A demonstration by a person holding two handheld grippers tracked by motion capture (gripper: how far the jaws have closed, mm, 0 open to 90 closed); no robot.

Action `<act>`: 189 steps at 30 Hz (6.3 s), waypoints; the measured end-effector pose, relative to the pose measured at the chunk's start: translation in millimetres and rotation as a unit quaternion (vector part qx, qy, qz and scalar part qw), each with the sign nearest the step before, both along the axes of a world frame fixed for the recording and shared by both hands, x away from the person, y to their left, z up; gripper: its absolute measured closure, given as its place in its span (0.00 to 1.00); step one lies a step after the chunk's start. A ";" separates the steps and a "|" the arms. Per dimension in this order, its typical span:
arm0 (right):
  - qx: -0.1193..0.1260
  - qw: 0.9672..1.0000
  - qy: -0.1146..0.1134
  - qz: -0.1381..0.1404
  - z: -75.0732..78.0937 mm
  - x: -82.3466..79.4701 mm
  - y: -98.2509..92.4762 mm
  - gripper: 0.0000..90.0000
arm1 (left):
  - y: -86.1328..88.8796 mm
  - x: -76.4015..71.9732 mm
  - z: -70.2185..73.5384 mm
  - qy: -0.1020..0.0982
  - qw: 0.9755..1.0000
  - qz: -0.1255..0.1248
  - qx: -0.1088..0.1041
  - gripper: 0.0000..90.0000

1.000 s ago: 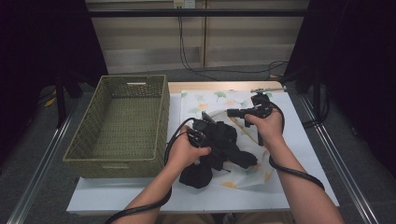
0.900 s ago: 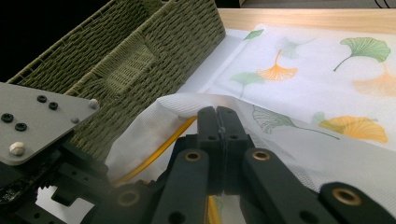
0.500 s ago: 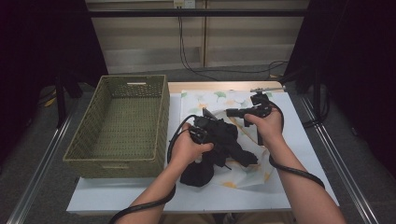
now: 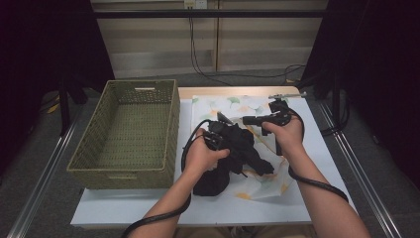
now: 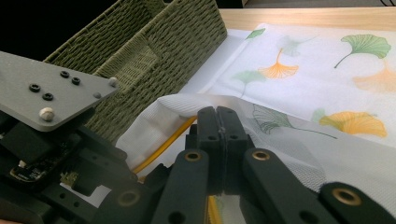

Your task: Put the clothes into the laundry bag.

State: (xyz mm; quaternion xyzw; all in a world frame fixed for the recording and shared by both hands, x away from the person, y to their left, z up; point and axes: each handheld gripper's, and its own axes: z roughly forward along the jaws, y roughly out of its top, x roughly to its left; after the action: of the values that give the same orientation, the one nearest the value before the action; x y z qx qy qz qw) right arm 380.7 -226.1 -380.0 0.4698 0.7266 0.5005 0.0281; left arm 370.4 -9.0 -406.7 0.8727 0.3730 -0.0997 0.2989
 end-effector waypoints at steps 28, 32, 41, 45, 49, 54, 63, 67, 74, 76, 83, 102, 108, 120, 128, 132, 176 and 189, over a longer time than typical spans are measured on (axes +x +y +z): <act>-0.009 1.000 0.008 -0.001 -4.1 -3.2 7.4 1.00 | 11.3 13.5 -10.5 -0.024 0.999 0.021 -0.030 0.78; -0.008 1.000 0.009 -0.001 -6.4 -2.6 8.0 1.00 | 12.6 13.9 -19.2 -0.038 0.999 0.008 -0.027 0.72; -0.015 1.000 0.009 0.000 -6.2 0.0 9.6 1.00 | 21.2 3.2 -15.3 -0.068 0.998 0.006 0.002 0.24; -0.019 1.000 0.007 0.003 -4.5 -0.5 11.6 1.00 | 26.9 -6.4 -15.3 -0.062 0.998 -0.009 0.002 0.21; -0.020 1.000 0.008 0.003 -4.5 -1.8 11.7 1.00 | 29.7 -8.8 -17.0 -0.066 0.998 -0.008 0.002 0.21; -0.024 1.000 0.007 0.005 -4.2 -2.0 14.1 1.00 | 25.8 -12.2 -24.1 -0.061 0.998 -0.008 0.005 0.29; -0.020 1.000 0.007 0.004 -3.6 -2.5 12.3 1.00 | 10.4 -19.8 -36.1 -0.055 0.998 -0.016 0.010 0.44; -0.019 1.000 0.007 0.001 -4.8 -3.3 11.1 1.00 | 6.6 -21.0 -37.0 -0.058 0.998 -0.026 0.012 0.55; -0.019 1.000 0.011 -0.002 -7.2 -3.2 10.6 1.00 | 7.9 -18.7 -40.2 -0.058 0.998 -0.033 0.018 0.88; -0.019 1.000 0.010 -0.002 -7.4 -3.4 10.9 1.00 | 7.9 -18.3 -39.7 -0.056 0.998 -0.036 0.018 0.89; -0.020 1.000 0.008 0.001 -4.7 -3.2 11.3 1.00 | 11.8 -13.9 -32.5 -0.043 0.999 -0.025 0.001 0.90; -0.014 1.000 0.006 0.009 -1.9 -3.3 15.2 1.00 | 1.6 1.7 -15.2 -0.048 0.998 0.015 -0.034 0.91; -0.012 1.000 0.005 0.009 -1.3 -4.0 12.9 1.00 | 1.0 7.1 -17.7 -0.059 0.997 0.034 -0.032 0.91; -0.010 1.000 0.006 0.009 -2.2 -5.1 10.7 1.00 | 4.9 7.8 -26.4 -0.098 0.994 0.036 -0.023 0.75; -0.012 1.000 0.008 0.009 -4.1 -4.7 12.1 1.00 | 8.7 2.1 -26.0 -0.107 0.993 0.030 -0.023 0.34; -0.017 1.000 0.007 0.009 -3.9 -3.9 13.3 1.00 | 9.7 -4.0 -25.9 -0.101 0.995 0.003 0.001 0.20; -0.013 1.000 0.012 0.010 -11.8 -4.0 10.7 1.00 | 21.8 -18.0 -31.7 -0.041 0.998 -0.041 0.004 0.97; -0.012 1.000 0.012 0.010 -9.4 -4.6 9.9 1.00 | 14.0 -8.2 -16.4 -0.067 0.997 -0.020 -0.036 0.97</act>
State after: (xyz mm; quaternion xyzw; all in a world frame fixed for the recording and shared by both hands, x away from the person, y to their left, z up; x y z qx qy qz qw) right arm 376.1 -216.2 -389.5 0.4683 0.7376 0.4860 0.0200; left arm 362.2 5.0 -423.1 0.8734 0.3307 -0.0602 0.3525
